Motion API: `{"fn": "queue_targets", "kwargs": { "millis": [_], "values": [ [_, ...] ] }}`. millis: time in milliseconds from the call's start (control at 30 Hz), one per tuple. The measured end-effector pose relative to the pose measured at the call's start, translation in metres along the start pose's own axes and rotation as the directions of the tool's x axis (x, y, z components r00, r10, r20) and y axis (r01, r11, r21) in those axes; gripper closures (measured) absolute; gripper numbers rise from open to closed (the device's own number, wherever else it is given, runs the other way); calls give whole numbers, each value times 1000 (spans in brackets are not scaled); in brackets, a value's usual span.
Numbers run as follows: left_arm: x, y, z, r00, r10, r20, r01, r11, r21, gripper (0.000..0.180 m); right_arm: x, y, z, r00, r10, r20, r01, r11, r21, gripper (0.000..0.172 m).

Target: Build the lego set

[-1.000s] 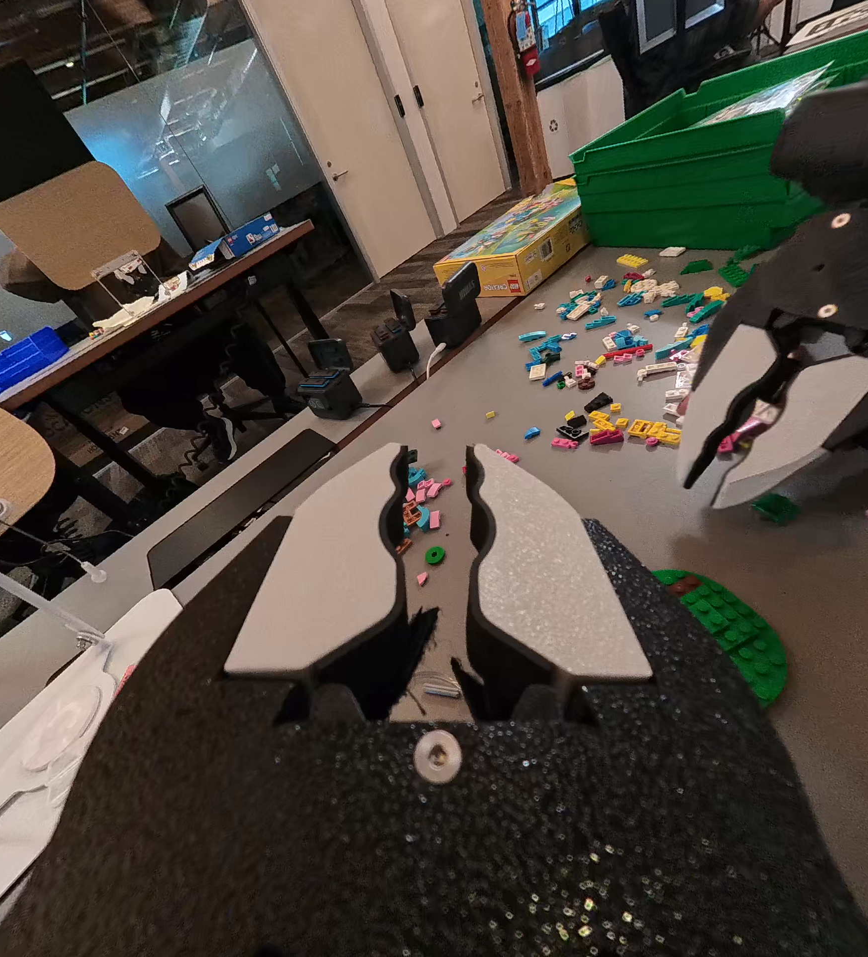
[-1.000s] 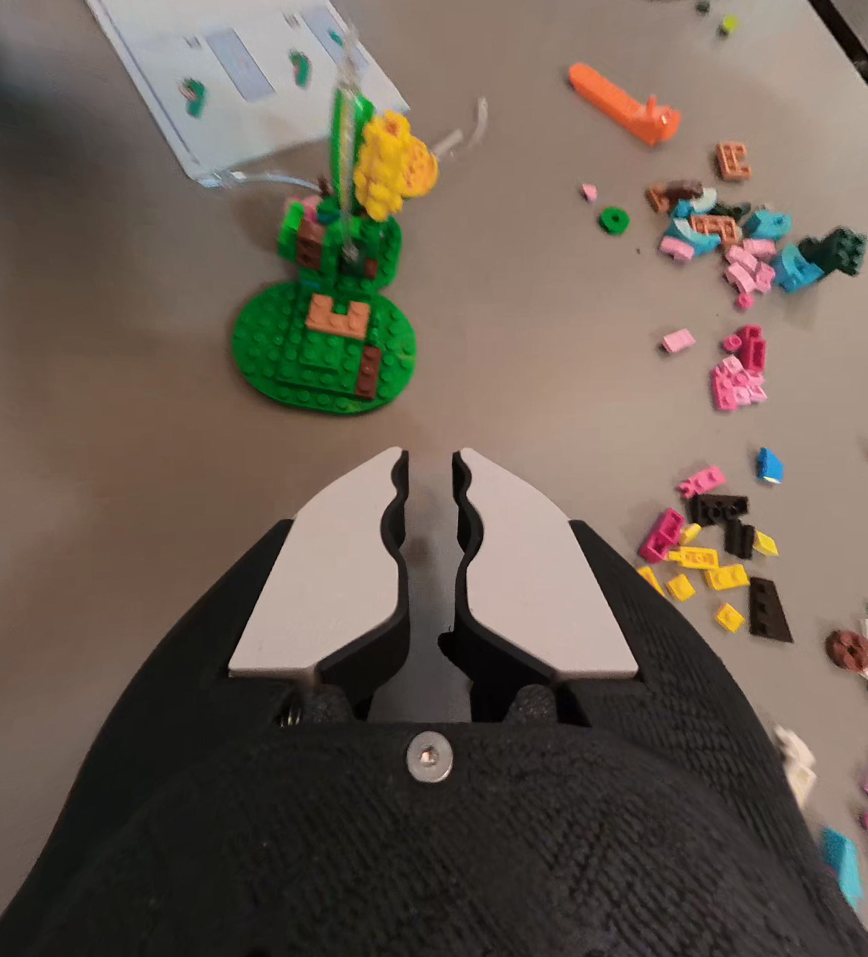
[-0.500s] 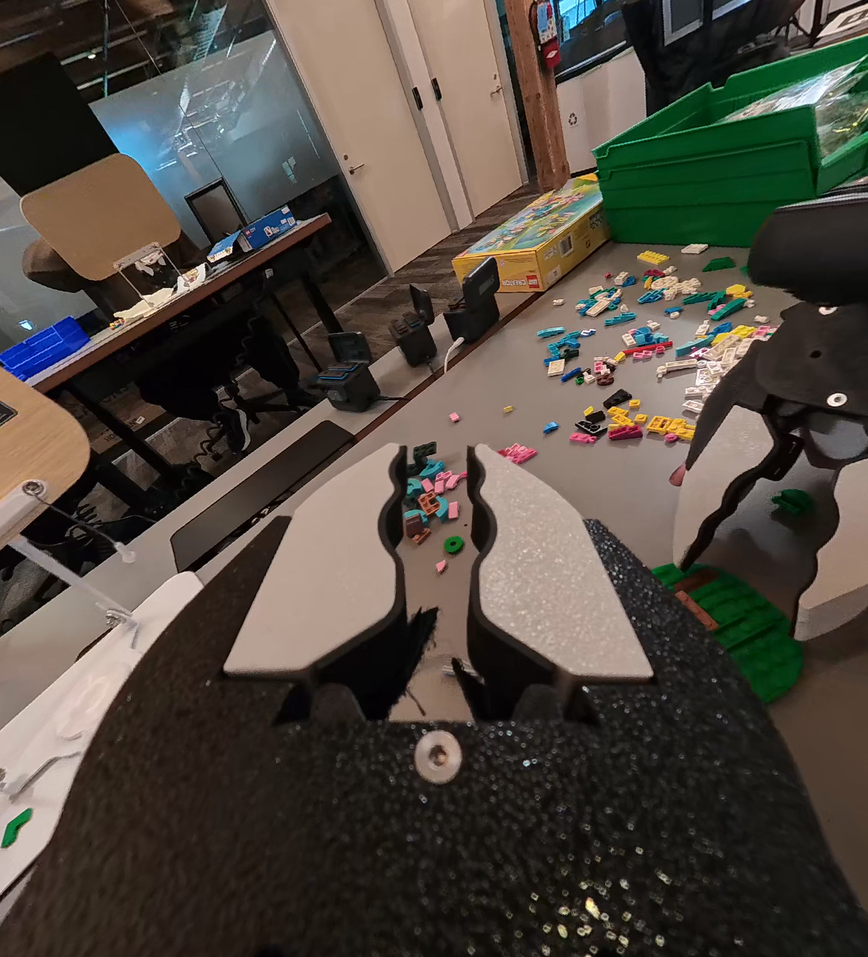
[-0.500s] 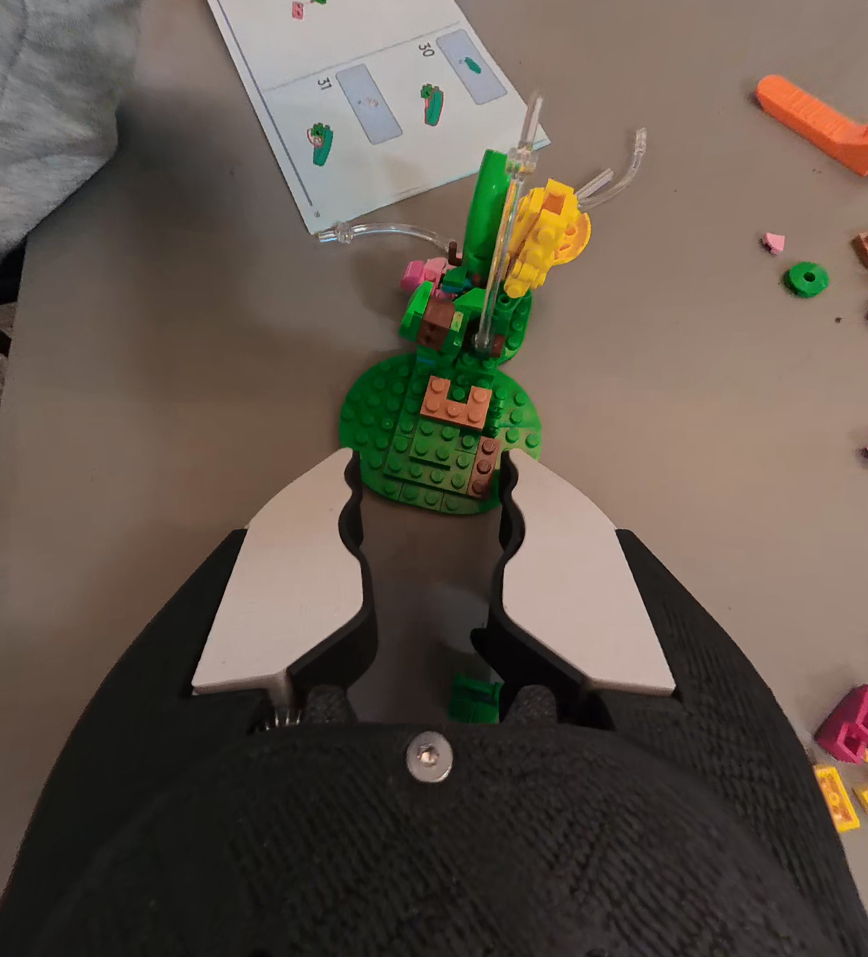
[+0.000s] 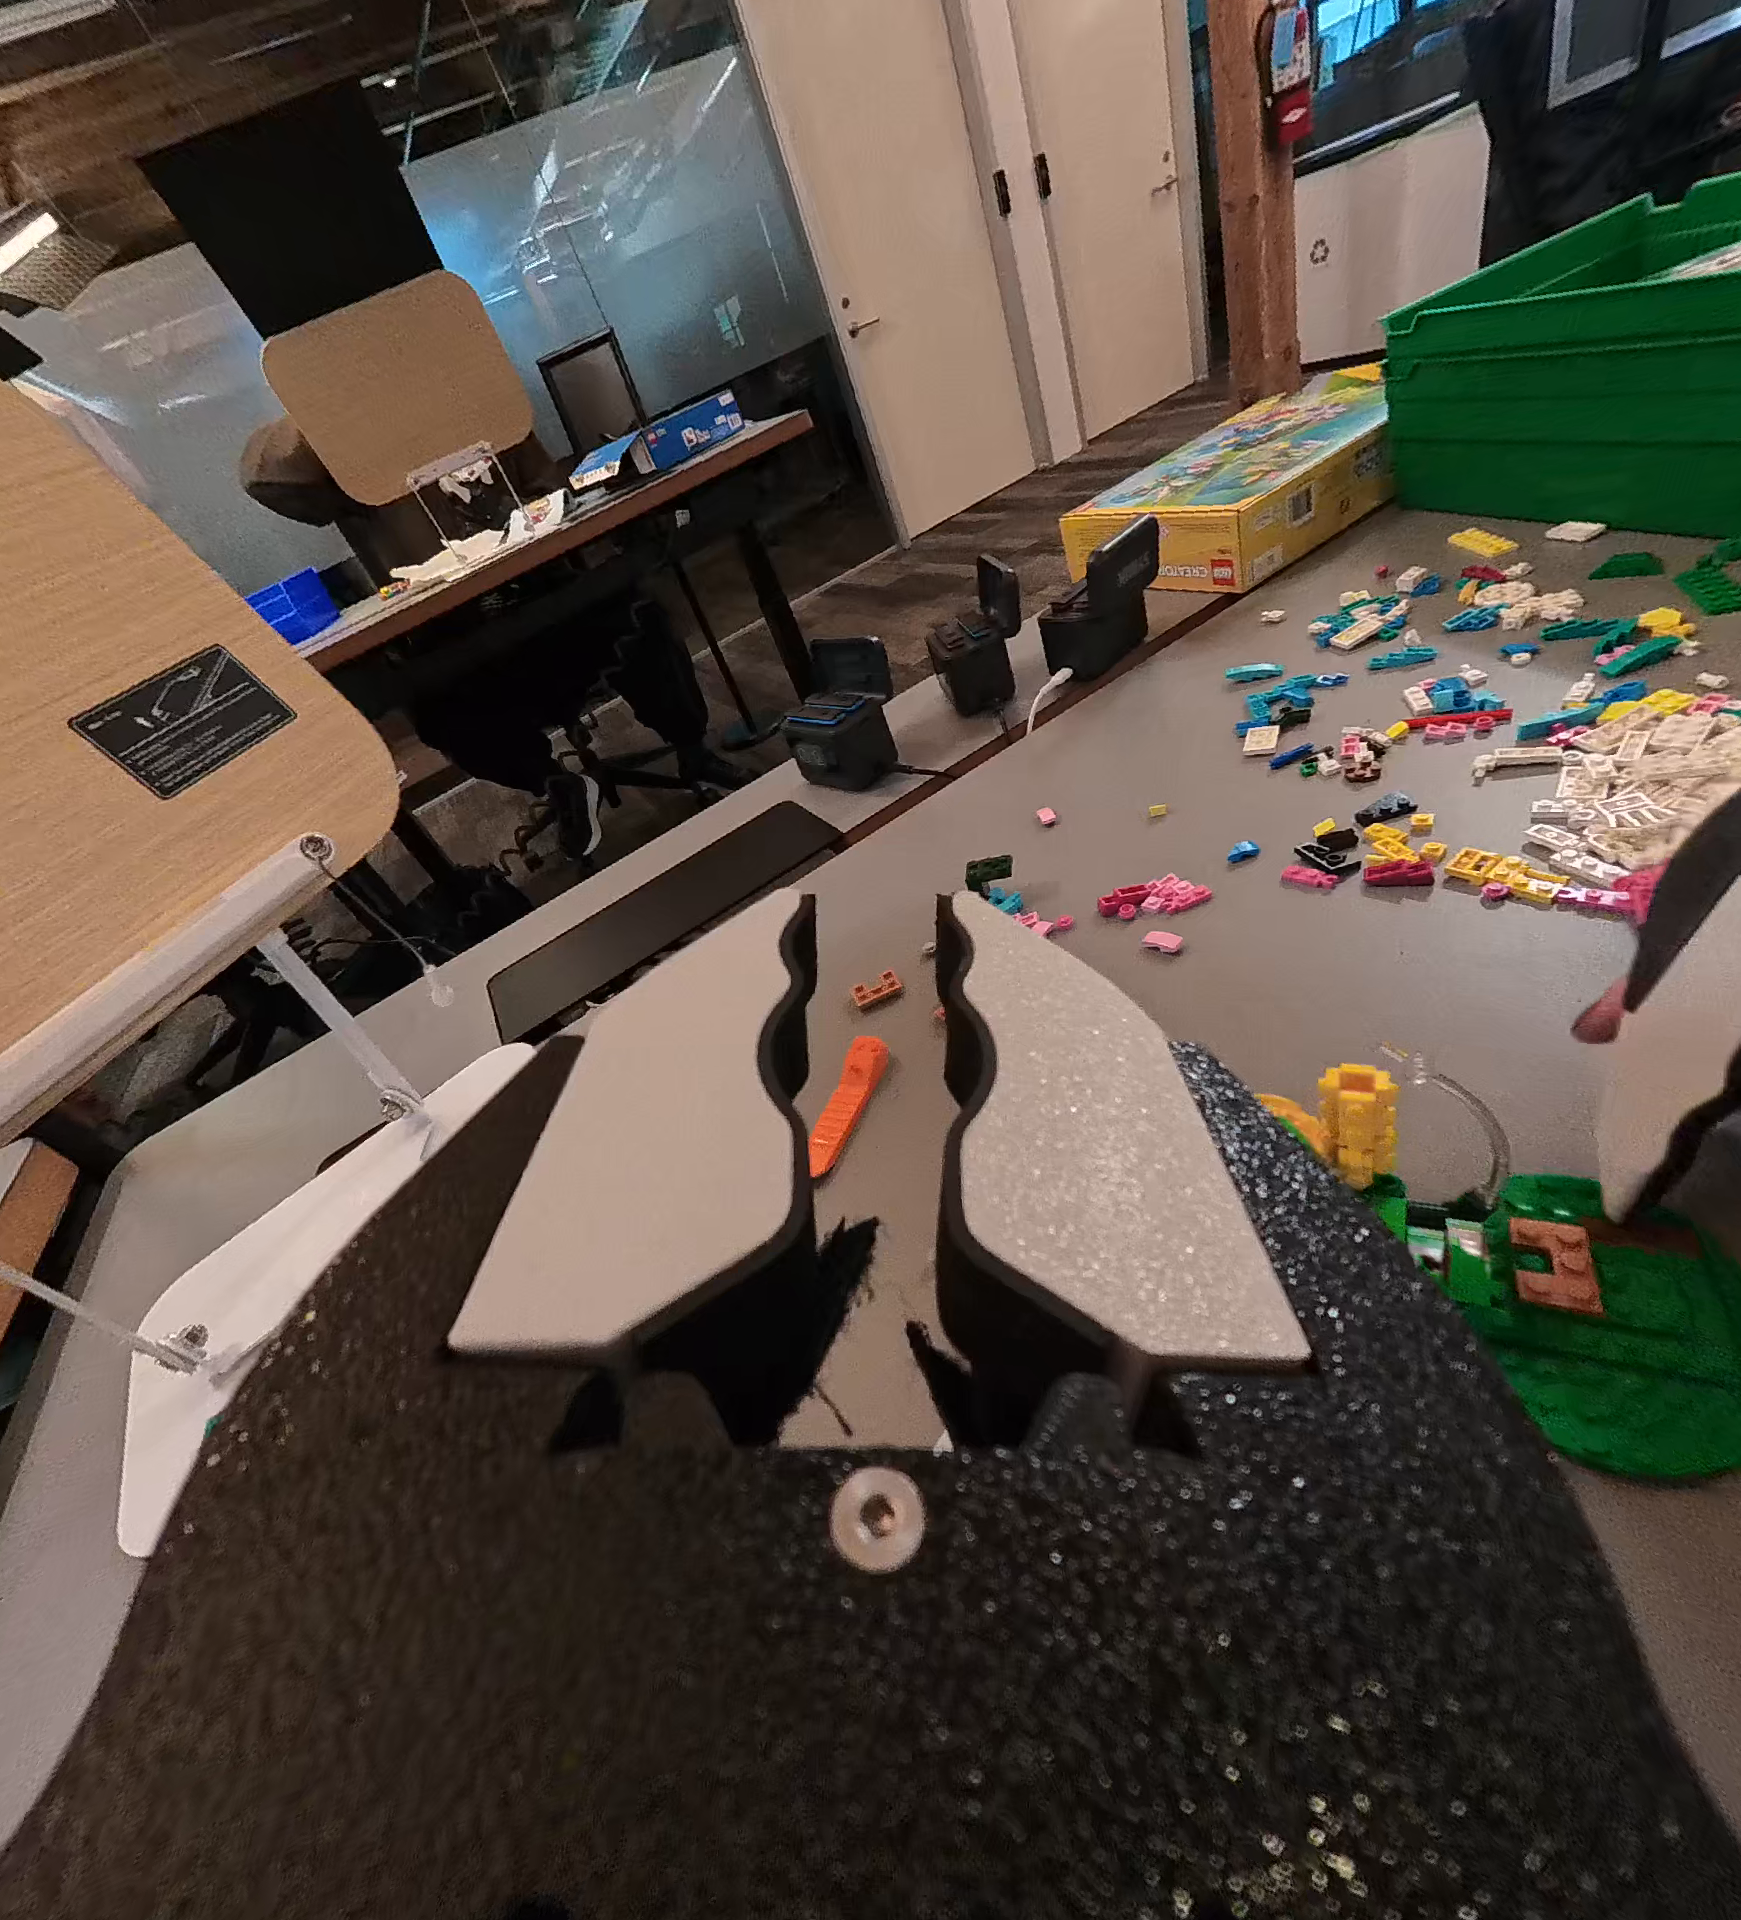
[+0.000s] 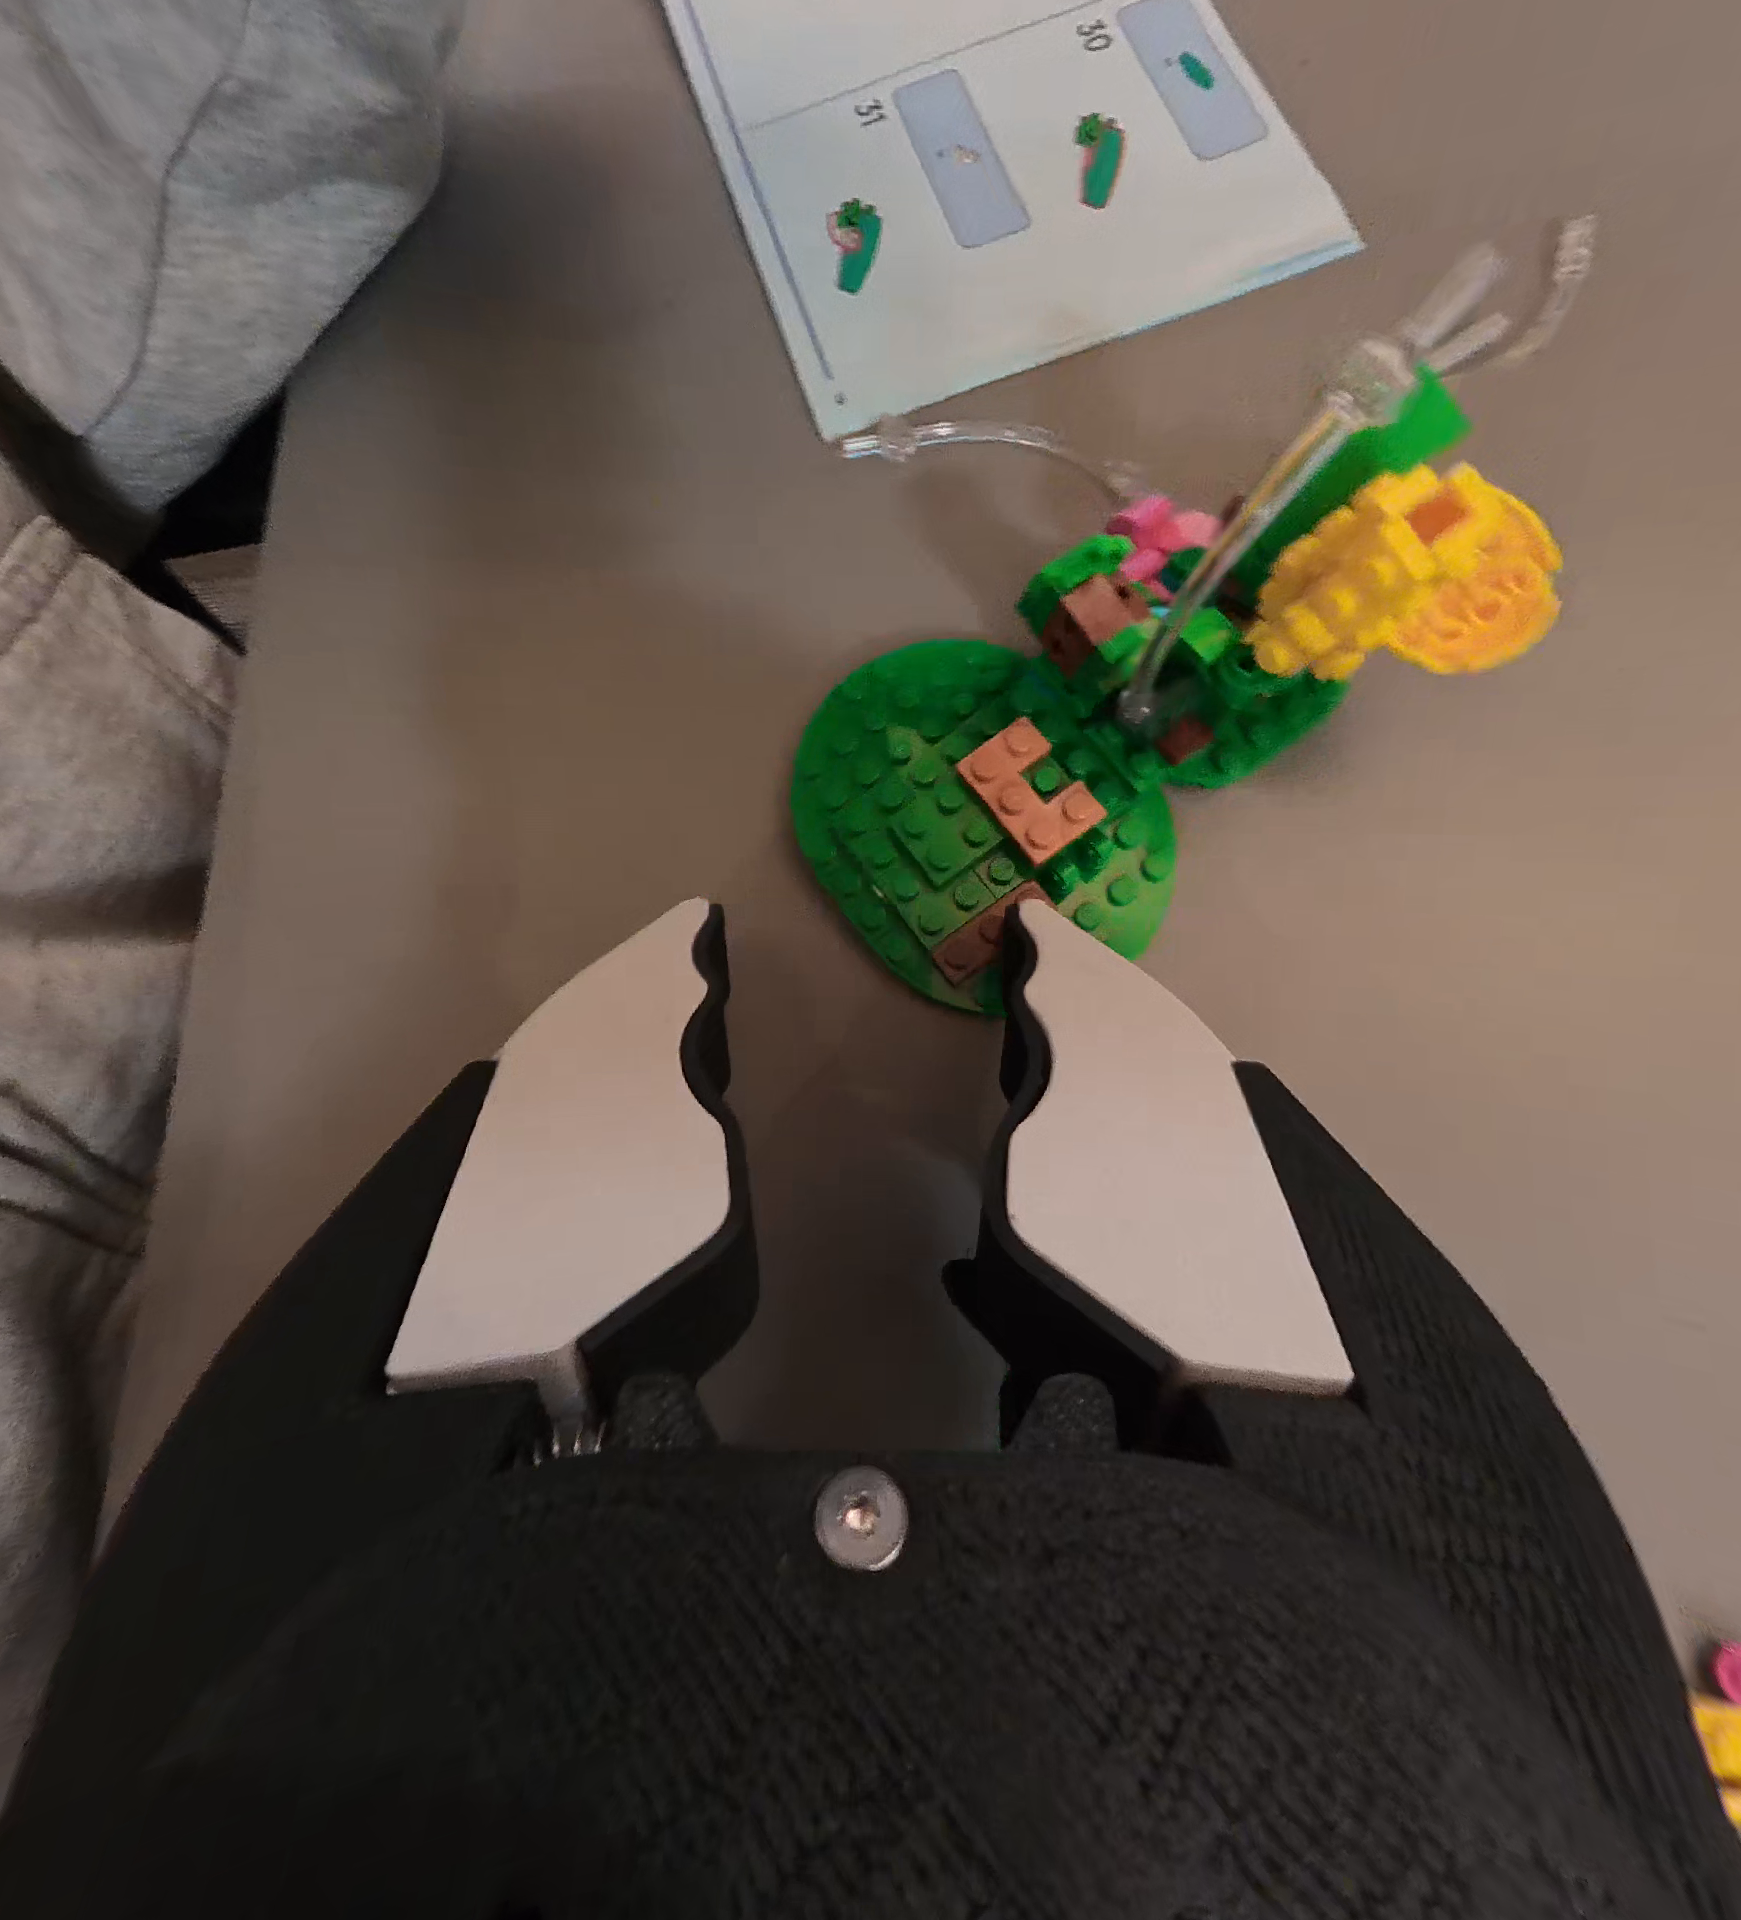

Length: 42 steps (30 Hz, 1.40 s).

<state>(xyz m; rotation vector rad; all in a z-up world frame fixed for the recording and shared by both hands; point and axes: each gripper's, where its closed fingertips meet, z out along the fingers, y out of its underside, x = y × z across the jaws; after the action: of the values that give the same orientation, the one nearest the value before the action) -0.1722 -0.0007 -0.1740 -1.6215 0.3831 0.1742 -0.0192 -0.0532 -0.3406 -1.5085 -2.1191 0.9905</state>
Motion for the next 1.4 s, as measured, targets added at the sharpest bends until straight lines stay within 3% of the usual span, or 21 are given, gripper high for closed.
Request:
{"fn": "queue_targets", "kwargs": {
  "millis": [100,400,1133,1333,1400],
  "values": [
    [1,2,0,1000,-1,-5,1,1000,-7,159,-10,-1,1,999,-19,35,19,1000,1,123],
    [9,6,4,1000,12,-26,-13,999,-33,159,5,1,-1,999,-20,-49,21,1000,20,128],
    [13,9,7,999,8,-47,-10,999,-43,159,-13,-3,10,998,-69,0,69,998,14,128],
    [14,10,8,999,8,-51,-10,999,-47,159,5,-11,4,988,-81,-134,89,995,55,127],
    [15,10,8,999,7,-53,-10,999,-48,159,13,-13,3,975,-99,-201,112,992,55,117]
  ]
}}
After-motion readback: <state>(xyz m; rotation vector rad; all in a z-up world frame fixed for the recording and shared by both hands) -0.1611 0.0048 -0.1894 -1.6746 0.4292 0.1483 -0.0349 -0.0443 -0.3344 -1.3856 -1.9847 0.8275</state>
